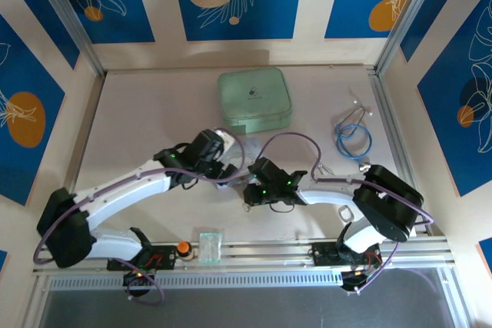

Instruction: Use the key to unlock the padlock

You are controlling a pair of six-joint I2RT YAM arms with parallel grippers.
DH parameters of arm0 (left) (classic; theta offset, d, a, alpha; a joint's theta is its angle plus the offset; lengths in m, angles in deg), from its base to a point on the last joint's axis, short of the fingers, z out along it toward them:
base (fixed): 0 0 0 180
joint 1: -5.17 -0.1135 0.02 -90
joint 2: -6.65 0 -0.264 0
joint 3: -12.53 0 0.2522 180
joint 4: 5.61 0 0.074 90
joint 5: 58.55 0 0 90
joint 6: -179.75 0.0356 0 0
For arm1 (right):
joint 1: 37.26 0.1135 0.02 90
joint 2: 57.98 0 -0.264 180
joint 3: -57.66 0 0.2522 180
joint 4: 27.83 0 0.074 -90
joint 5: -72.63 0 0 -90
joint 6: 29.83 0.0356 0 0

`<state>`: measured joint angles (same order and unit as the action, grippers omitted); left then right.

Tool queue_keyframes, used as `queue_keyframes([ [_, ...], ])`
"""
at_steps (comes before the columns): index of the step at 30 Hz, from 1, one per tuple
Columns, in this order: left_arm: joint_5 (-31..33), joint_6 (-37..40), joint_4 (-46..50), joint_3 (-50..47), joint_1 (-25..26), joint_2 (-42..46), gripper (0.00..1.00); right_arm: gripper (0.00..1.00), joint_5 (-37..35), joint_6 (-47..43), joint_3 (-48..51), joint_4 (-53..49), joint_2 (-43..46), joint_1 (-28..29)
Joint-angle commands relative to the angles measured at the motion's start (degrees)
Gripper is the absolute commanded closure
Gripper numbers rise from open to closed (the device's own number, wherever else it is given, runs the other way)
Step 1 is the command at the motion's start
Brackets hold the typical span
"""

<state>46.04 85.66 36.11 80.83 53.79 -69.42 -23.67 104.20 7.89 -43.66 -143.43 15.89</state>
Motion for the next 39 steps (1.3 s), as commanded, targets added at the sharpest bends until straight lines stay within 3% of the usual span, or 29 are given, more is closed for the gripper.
queue_keyframes([
  [1,3.0,9.8,4.9,2.8,2.8,-4.7,0.01,0.83,3.1,3.3,3.7,1.3,1.9,-2.4],
  [5,3.4,10.3,5.5,3.6,4.0,-8.2,0.02,0.84,4.3,5.4,6.6,6.6,1.6,-3.4],
  [12,8.4,11.8,5.8,3.6,7.5,-13.0,0.16,0.84,1.5,11.4,9.9,17.0,0.5,-3.3],
  [24,10.9,10.9,4.1,3.0,11.7,-20.1,0.48,0.89,-7.3,20.3,16.1,28.3,1.0,-3.1],
  [39,12.4,11.2,4.2,3.2,14.7,-23.9,0.52,0.93,-11.5,30.6,20.4,49.9,-8.2,-4.0],
])
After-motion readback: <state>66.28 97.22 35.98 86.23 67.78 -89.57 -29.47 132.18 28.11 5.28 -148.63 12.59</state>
